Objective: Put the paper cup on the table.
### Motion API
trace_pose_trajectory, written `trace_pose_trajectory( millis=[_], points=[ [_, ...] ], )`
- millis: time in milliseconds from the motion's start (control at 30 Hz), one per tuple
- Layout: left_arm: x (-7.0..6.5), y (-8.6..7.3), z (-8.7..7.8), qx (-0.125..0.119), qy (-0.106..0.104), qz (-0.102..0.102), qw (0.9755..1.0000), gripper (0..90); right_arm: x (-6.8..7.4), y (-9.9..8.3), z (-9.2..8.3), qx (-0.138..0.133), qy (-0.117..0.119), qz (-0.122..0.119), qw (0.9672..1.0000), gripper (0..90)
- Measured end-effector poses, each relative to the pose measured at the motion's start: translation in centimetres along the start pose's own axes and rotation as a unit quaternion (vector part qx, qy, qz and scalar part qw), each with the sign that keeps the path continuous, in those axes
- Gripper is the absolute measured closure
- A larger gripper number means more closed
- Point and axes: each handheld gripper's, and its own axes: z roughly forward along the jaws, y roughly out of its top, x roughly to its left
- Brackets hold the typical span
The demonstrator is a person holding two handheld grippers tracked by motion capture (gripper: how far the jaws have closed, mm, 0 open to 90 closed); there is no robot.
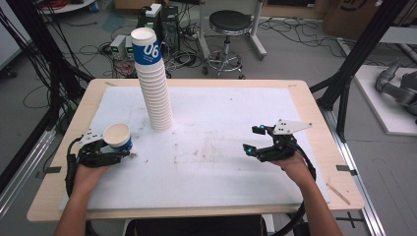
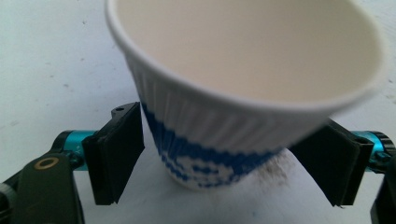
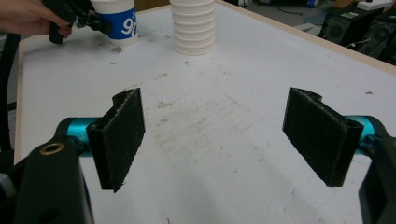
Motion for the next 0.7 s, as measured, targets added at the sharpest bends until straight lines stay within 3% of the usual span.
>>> trace_pose_trajectory(
  millis=[133,200,267,400,533,700],
  points=[
    [0.6,-0.4,-2.1,-0.028,-0.001,-0.005,0.9996,18.7,-0.1,0.0,-0.1,-0.001,-0.003,0.0,1.0,21.3],
    [0.9,-0.4,-3.2,-0.069,-0.007,-0.011,0.9975,18.7,-0.2,0.0,-0.2,-0.001,-0.009,0.0,1.0,21.3],
    [1.1,-0.1,-4.2,-0.113,-0.015,-0.019,0.9933,18.7,-0.3,-0.1,-0.4,-0.001,-0.017,0.0,0.9999,21.2],
    [1.1,0.6,-5.2,-0.164,-0.035,-0.021,0.9857,18.7,-0.6,-0.2,-0.6,0.002,-0.032,0.0,0.9995,21.2],
    [0.8,1.4,-5.8,-0.199,-0.044,-0.024,0.9788,18.7,-0.8,-0.3,-0.9,0.0,-0.037,0.003,0.9993,21.2],
    [0.2,2.6,-6.0,-0.215,-0.055,-0.024,0.9747,18.6,-0.9,-0.3,-1.1,-0.002,-0.041,0.005,0.9991,21.2]
  ],
)
